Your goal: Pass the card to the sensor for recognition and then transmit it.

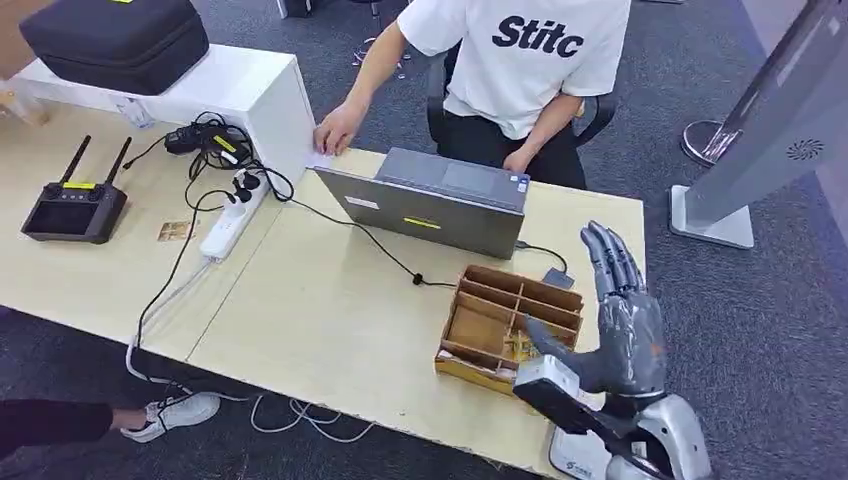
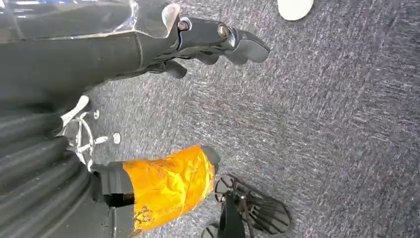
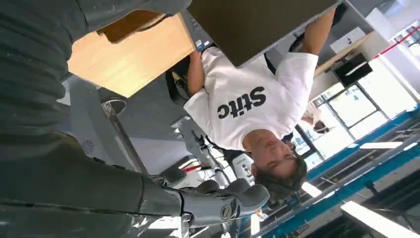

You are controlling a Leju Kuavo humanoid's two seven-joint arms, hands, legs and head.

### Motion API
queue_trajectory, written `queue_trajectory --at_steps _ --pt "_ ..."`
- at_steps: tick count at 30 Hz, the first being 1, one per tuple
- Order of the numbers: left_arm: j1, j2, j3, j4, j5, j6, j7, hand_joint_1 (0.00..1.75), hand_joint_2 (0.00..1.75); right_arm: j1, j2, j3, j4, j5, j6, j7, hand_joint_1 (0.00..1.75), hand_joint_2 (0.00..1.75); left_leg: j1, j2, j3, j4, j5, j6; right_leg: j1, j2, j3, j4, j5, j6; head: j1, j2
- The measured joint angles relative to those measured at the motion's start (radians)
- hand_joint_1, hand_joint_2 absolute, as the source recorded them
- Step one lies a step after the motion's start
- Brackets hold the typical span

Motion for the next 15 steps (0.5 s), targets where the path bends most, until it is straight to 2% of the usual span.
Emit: queue_trajectory --at_steps 2,7,14,15 --pt "0.006 -0.002 0.007 0.0 0.003 0.001 0.0 0.0 1.75 0.076 -0.02 0.011 -0.038 -0.016 -0.015 -0.03 0.0 1.75 0.0 0.001 -0.001 0.0 -0.001 0.0 0.0 0.001 -0.001 0.0 0.0 0.0 -0.001 0.0" --pt "0.004 -0.01 0.015 0.0 0.01 0.0 0.0 0.0 1.75 0.162 -0.045 0.017 -0.1 -0.08 0.001 -0.059 0.0 1.75 0.0 0.003 0.0 0.0 -0.001 -0.001 0.0 0.002 -0.001 0.0 0.0 0.001 0.0 0.0" --pt "0.004 -0.01 0.015 0.0 0.011 0.0 0.0 0.0 1.75 0.166 -0.045 0.017 -0.102 -0.085 0.003 -0.06 0.0 1.75 0.0 0.003 0.0 0.0 -0.001 -0.001 0.0 0.002 -0.001 0.0 0.0 0.001 0.0 0.0" --pt "0.004 -0.011 0.017 0.0 0.015 0.0 -0.001 0.0 1.75 0.191 -0.045 0.017 -0.114 -0.114 0.011 -0.071 0.0 1.75 0.0 0.002 0.0 0.0 -0.001 -0.001 0.0 0.002 -0.001 0.0 0.0 0.001 0.0 0.0"
